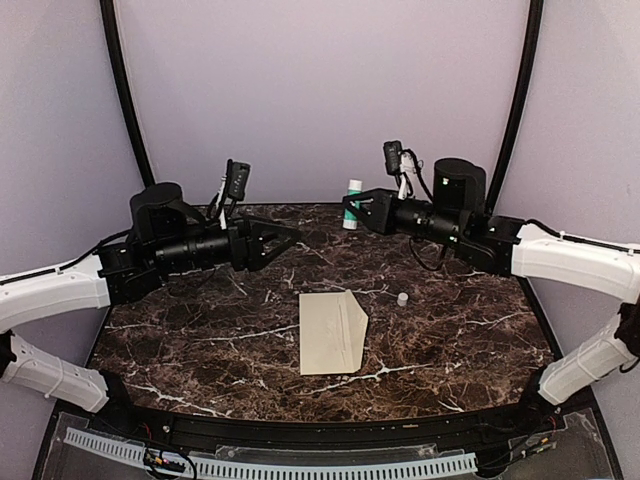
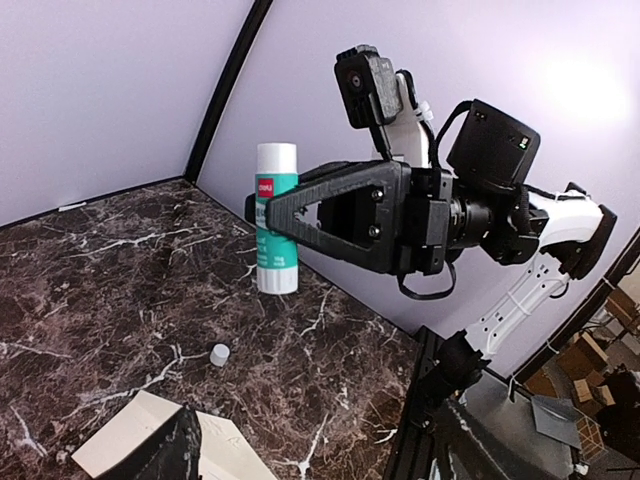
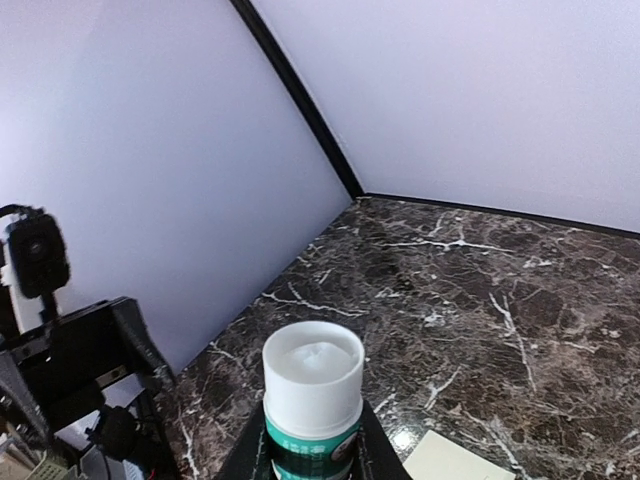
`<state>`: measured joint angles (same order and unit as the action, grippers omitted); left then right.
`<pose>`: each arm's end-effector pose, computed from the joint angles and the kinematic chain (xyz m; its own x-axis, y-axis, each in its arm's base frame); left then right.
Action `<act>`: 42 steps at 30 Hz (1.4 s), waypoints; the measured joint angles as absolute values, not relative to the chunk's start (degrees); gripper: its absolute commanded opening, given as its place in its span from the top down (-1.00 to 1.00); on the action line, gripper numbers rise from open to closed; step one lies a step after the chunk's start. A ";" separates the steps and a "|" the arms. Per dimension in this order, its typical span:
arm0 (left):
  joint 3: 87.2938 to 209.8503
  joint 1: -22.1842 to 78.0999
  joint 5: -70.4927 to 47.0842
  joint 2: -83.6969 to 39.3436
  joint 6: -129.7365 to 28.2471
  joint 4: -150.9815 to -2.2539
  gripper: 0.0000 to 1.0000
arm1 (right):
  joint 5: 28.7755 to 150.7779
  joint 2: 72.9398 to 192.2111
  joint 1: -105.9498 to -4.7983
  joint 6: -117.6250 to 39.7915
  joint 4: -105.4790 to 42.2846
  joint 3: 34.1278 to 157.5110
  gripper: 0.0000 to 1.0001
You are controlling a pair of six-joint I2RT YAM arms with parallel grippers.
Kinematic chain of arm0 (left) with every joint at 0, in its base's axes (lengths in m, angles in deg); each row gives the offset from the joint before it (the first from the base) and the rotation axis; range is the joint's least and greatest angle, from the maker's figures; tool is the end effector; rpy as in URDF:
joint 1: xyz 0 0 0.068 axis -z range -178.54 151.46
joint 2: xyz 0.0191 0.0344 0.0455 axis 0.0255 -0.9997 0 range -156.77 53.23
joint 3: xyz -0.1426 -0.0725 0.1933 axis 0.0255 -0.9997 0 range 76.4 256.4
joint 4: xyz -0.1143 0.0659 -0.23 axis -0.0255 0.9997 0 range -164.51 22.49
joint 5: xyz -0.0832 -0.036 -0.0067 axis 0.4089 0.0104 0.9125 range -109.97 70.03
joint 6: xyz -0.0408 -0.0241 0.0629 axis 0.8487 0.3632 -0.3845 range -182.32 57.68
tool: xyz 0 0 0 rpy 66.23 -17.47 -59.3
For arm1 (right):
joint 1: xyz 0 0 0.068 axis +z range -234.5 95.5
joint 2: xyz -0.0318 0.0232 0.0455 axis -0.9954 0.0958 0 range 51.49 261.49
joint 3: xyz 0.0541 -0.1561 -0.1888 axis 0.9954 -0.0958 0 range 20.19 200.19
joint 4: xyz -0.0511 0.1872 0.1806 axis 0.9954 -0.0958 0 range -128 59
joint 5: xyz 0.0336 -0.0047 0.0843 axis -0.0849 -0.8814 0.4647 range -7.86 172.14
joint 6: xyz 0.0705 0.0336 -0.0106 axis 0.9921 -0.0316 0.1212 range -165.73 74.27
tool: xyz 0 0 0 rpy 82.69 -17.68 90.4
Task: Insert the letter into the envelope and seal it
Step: Unscrew the solid glue.
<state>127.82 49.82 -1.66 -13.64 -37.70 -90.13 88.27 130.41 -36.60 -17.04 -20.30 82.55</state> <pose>0.1963 -0.2527 0.3274 -0.3808 -0.1670 -0.9095 0.8355 0.3592 -0.4158 0.2425 0.2792 0.3224 -0.4483 0.2158 -0.8675 -0.6770 0.5518 0.4871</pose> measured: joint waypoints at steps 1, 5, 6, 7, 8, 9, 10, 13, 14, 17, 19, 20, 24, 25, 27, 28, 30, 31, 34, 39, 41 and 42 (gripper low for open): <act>127.38 49.01 0.37 -13.62 -36.59 -91.64 -0.58 | 90.80 129.69 -36.97 -16.91 -18.95 81.64 1.00; 126.82 47.54 7.28 -14.80 -33.16 -98.00 -0.52 | 102.04 128.20 -37.50 -16.04 -11.93 79.54 1.00; 126.82 47.57 8.83 -15.41 -32.52 -99.64 -0.51 | 105.18 128.18 -37.52 -15.38 -9.40 79.21 1.00; 126.82 47.57 10.40 -16.16 -31.87 -100.99 -0.47 | 107.44 128.20 -37.52 -14.79 -7.45 79.01 1.00; 126.84 47.57 12.13 -17.01 -31.01 -102.35 -0.45 | 109.73 128.20 -37.52 -13.83 -5.11 78.77 1.00; 126.86 47.57 13.68 -18.14 -29.99 -103.88 -0.43 | 111.94 128.22 -37.50 -13.20 -3.12 78.66 1.00; 126.90 47.57 14.95 -19.02 -29.31 -105.08 -0.42 | 113.27 128.27 -37.34 -12.59 -1.42 78.66 1.00; 126.93 47.76 18.21 -21.73 -26.97 -108.97 -0.38 | 115.85 128.62 -36.40 -12.21 1.40 78.77 1.00; 127.01 47.96 19.17 -22.38 -26.45 -110.04 -0.36 | 116.24 128.99 -35.97 -12.21 1.82 78.95 1.00; 128.11 48.55 20.98 -24.16 -25.33 -112.29 -0.33 | 117.47 130.76 -34.50 -12.24 2.43 80.15 1.00; 128.89 49.07 21.70 -24.90 -24.76 -113.56 -0.26 | 118.23 132.14 -33.78 -12.26 2.47 81.07 1.00; 129.09 49.34 22.19 -25.09 -24.44 -114.20 -0.21 | 118.47 132.66 -33.50 -12.26 2.47 81.35 1.00; 129.48 49.73 23.32 -25.51 -23.76 -115.94 -0.03 | 118.93 133.49 -33.04 -12.24 2.60 81.48 1.00; 129.59 49.73 23.54 -25.64 -23.63 -116.32 -0.03 | 119.04 133.58 -33.02 -12.24 2.65 81.48 1.00; 129.64 49.73 23.91 -25.79 -23.47 -116.67 -0.02 | 119.19 133.64 -33.00 -12.24 2.78 81.48 1.00; 129.64 49.73 23.98 -25.86 -23.34 -116.71 0.03 | 119.22 133.64 -33.00 -12.24 2.89 81.48 1.00; 129.64 49.73 24.11 -25.95 -23.12 -116.73 0.11 | 119.22 133.64 -33.00 -12.24 3.11 81.48 1.00; 129.64 49.73 24.20 -25.99 -22.91 -116.73 0.17 | 119.22 133.64 -33.00 -12.24 3.22 81.48 1.00; 129.64 49.73 24.24 -26.08 -22.82 -116.88 0.29 | 119.22 133.64 -33.00 -12.24 3.30 81.48 1.00; 129.64 49.73 24.11 -26.47 -22.53 -116.88 0.50 | 119.43 133.64 -32.91 -12.24 3.30 81.55 1.00; 129.64 49.73 24.13 -26.56 -22.62 -116.91 0.53 | 119.46 133.64 -32.89 -12.17 3.28 81.57 1.00; 129.64 49.73 24.15 -26.58 -22.66 -116.95 0.55 | 119.46 133.64 -32.89 -12.17 3.28 81.57 1.00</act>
<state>129.64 49.73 24.15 -26.58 -22.66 -116.95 119.46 133.64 -32.89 -12.17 3.28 81.57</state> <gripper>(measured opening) 0.251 0.193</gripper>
